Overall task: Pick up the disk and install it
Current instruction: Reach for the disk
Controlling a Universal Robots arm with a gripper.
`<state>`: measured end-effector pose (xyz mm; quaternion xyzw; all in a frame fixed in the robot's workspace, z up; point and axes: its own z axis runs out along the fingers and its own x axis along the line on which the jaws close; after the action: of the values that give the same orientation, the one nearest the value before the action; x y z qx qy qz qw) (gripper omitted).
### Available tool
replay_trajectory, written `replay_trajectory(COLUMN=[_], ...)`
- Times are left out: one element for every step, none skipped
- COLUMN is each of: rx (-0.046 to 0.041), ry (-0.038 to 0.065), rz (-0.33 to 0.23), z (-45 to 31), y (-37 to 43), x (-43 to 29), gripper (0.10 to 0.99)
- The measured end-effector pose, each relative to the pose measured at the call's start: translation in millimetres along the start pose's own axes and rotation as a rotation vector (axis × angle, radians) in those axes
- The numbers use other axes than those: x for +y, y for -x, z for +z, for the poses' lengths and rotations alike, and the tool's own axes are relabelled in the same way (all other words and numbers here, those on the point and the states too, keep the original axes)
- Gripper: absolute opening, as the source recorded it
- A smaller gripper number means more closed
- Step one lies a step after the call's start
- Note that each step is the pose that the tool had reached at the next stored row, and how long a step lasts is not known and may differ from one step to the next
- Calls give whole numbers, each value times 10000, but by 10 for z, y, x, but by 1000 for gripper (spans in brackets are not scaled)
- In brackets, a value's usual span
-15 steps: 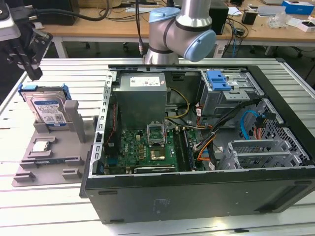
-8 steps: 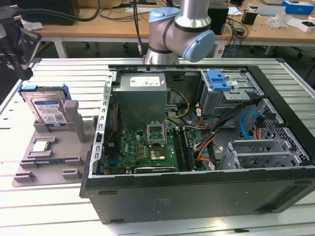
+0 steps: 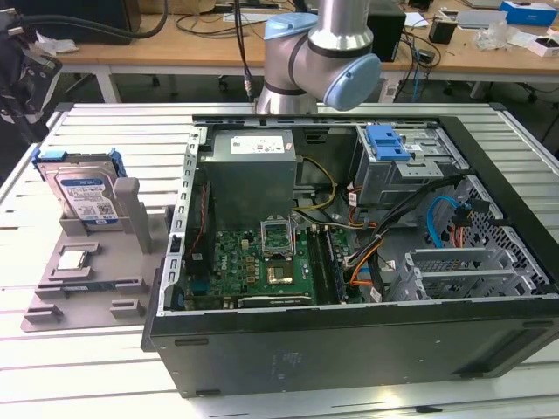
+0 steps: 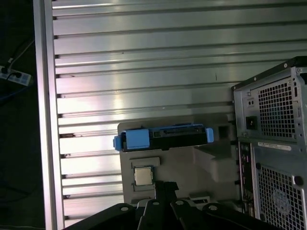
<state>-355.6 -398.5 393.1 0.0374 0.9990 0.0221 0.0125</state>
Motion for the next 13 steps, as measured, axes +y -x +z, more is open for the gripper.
replay_trajectory(rx=[0, 0, -1, 0, 0, -1, 0, 0, -1, 0, 0, 0, 0], ry=[0, 0, 0, 0, 0, 0, 0, 0, 1, 0, 0, 0, 0], rz=[1, 1, 0, 1, 0, 0, 1, 0, 0, 0, 0, 0, 1], z=[0, -1, -1, -2, -2, -2, -3, -4, -4, -5, -5, -6, -6], y=[-15, -29, -47, -61, -82, -97, -120, -141, -154, -177, -205, -223, -238], x=[-1, -2, -3, -4, -6, -7, -9, -10, -11, -13, -15, -17, -18], gripper=[106, 106, 106, 106, 106, 106, 106, 106, 106, 106, 106, 106, 106])
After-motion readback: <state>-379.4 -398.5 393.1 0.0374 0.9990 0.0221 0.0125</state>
